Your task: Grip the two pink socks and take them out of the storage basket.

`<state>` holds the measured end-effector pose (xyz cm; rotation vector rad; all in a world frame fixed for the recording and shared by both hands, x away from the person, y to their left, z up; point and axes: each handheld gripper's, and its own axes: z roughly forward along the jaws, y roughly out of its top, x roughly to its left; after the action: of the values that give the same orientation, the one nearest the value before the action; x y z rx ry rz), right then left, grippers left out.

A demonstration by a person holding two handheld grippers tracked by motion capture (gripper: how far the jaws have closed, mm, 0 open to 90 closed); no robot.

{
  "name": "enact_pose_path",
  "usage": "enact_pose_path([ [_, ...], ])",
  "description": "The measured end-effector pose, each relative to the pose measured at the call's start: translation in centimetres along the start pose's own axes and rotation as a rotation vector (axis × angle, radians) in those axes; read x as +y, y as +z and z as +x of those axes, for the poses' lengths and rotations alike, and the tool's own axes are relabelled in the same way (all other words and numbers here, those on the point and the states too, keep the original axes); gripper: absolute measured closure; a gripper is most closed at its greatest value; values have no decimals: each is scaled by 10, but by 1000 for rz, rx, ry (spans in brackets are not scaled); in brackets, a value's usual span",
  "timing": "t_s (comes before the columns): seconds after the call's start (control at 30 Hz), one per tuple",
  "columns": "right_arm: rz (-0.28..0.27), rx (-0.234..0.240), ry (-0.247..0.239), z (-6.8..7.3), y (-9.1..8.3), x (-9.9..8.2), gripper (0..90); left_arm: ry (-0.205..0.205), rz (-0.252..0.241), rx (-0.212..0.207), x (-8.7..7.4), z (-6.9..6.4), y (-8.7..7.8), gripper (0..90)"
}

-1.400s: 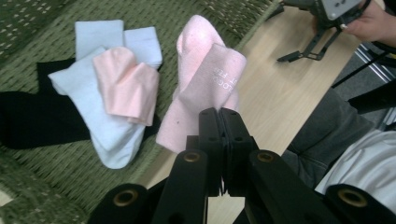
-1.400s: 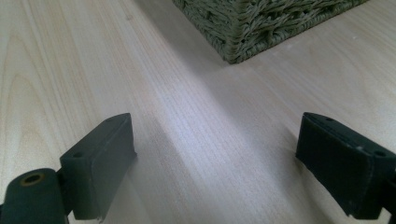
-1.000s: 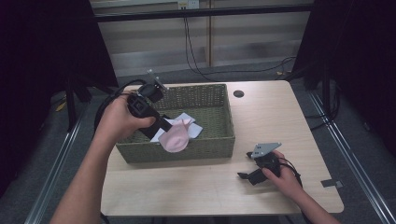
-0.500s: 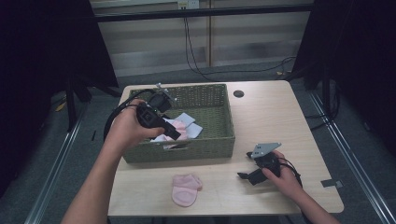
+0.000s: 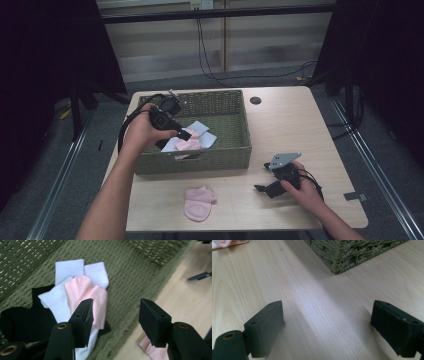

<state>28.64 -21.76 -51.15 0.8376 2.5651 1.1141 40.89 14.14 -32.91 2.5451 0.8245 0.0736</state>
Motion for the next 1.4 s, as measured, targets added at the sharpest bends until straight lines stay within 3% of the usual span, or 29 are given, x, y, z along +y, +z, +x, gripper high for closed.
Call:
enact_pose_path([
  [0.53,-1,0,-1,0,0,0,105,-55,33,7,3,31,34,425],
  [0.73,0,0,0,0,0,0,105,-59,46,15,4,35,46,425],
  [0.83,0,1,-1,0,0,0,105,-56,77,17,4,40,56,425],
  [0.97,2,5,3,0,0,0,105,-72,63,2,1,44,63,425],
  [1.4,3,5,5,0,0,0,105,-86,108,-17,-10,53,89,334],
])
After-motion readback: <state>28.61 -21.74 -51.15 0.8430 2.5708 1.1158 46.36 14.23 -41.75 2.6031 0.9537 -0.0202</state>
